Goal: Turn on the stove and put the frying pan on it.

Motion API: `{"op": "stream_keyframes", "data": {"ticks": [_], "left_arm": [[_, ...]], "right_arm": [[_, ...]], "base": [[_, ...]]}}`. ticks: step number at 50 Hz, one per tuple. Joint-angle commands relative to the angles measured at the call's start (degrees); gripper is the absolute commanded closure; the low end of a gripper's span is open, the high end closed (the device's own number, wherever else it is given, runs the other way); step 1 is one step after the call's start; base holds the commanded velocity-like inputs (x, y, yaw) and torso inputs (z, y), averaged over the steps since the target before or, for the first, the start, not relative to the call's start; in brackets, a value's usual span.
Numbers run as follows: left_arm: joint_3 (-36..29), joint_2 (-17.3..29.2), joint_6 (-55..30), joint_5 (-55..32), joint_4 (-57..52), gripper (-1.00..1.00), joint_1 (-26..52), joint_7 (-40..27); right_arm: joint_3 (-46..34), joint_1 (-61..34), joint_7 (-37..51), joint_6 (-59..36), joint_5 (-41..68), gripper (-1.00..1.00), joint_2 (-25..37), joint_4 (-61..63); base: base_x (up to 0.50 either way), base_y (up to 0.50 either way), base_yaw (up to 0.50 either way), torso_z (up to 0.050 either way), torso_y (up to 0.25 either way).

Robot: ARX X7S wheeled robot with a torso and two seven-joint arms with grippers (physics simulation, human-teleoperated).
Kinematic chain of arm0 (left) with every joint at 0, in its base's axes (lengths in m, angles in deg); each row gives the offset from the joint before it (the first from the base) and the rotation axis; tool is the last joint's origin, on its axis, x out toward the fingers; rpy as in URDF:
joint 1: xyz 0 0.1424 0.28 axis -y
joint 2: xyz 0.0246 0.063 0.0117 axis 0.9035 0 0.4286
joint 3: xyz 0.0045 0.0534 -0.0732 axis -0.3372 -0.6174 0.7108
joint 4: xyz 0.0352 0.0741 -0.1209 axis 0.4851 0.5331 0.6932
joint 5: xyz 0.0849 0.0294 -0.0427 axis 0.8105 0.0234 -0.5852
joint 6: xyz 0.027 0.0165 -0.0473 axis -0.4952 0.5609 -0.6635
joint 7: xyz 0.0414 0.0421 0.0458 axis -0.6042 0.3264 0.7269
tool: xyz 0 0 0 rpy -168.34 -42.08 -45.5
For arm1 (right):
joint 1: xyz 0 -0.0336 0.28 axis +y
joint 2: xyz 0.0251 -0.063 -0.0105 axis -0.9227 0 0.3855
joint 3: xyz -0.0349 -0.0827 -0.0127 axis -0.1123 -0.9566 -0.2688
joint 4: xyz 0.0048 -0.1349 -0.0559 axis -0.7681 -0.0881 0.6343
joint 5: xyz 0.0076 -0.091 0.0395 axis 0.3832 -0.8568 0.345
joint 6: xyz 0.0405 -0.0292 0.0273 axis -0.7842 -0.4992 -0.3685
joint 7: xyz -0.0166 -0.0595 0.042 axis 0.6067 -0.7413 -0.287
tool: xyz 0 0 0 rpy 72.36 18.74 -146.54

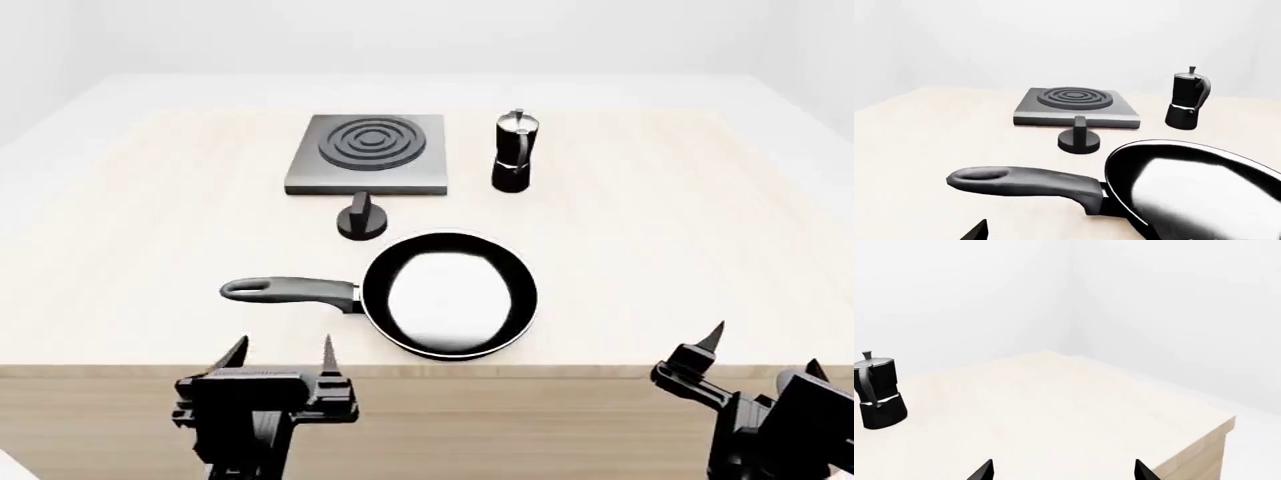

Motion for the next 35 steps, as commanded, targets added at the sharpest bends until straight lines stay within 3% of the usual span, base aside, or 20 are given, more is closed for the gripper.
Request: {"op": "stream_keyframes", "data": {"ticks": [1, 15, 35], "left_arm": [[2.2, 2.8, -34.7, -8.0, -27.4, -1.0, 10.5, -4.9], [-0.3, 4.5, -29.5, -7.0, -25.0, -1.0, 8.0, -3.6], [0.3, 4.8, -29.5, -7.9, -23.6, -1.0, 8.7, -4.4]], "right_arm": [[-0.6, 0.0, 0.9, -1.3, 0.5, -1.0, 0.5, 0.8], [-2.3, -0.1, 1.3, -0.6, 0.2, -1.0, 0.8, -0.5], [-2.9, -0.5, 2.6, -2.1, 0.6, -1.0, 1.6, -0.1]], "base": [[0.0, 0.0, 0.0, 0.0, 0.0], [0.0, 0.0, 0.0, 0.0, 0.0], [0.0, 0.0, 0.0, 0.05, 0.013]]}}
